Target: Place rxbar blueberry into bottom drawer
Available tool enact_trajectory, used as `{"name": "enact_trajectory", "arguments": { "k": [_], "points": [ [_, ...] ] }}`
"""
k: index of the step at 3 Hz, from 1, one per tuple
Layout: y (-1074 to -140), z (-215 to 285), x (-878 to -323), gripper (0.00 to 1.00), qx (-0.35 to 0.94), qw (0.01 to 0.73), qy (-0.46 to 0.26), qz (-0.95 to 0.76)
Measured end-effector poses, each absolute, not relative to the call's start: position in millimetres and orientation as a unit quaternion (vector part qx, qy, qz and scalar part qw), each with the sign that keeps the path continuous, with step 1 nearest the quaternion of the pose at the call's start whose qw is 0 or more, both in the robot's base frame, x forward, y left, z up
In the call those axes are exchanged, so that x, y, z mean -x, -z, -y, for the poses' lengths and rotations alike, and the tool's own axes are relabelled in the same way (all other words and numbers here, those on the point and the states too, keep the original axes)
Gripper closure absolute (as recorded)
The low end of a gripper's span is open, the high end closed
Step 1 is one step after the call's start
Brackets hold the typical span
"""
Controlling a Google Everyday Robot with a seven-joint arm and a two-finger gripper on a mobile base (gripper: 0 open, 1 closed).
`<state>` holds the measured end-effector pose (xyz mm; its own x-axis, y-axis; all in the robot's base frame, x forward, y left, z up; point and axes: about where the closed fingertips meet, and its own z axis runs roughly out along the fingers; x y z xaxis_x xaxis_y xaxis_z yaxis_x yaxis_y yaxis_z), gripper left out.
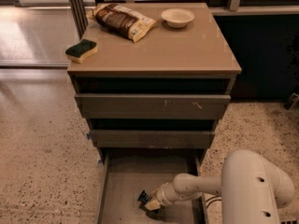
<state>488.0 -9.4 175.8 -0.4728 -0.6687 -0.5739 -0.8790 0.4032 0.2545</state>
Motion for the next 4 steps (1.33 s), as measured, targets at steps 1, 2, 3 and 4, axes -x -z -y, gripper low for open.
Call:
{"name": "enact_trajectory", "arguments": {
  "k": [1, 2, 3, 4],
  "points": [
    [-176, 9, -488, 1.00, 0.475, 0.195, -0.270, -0.815],
    [-165, 10, -496, 1.00, 0.480, 0.186, -0.267, -0.815],
    [-156, 15, -512, 1.00, 0.485, 0.184, -0.248, -0.818],
    [-149, 27, -527, 1.00, 0.478, 0.190, -0.220, -0.829]
  ]
}}
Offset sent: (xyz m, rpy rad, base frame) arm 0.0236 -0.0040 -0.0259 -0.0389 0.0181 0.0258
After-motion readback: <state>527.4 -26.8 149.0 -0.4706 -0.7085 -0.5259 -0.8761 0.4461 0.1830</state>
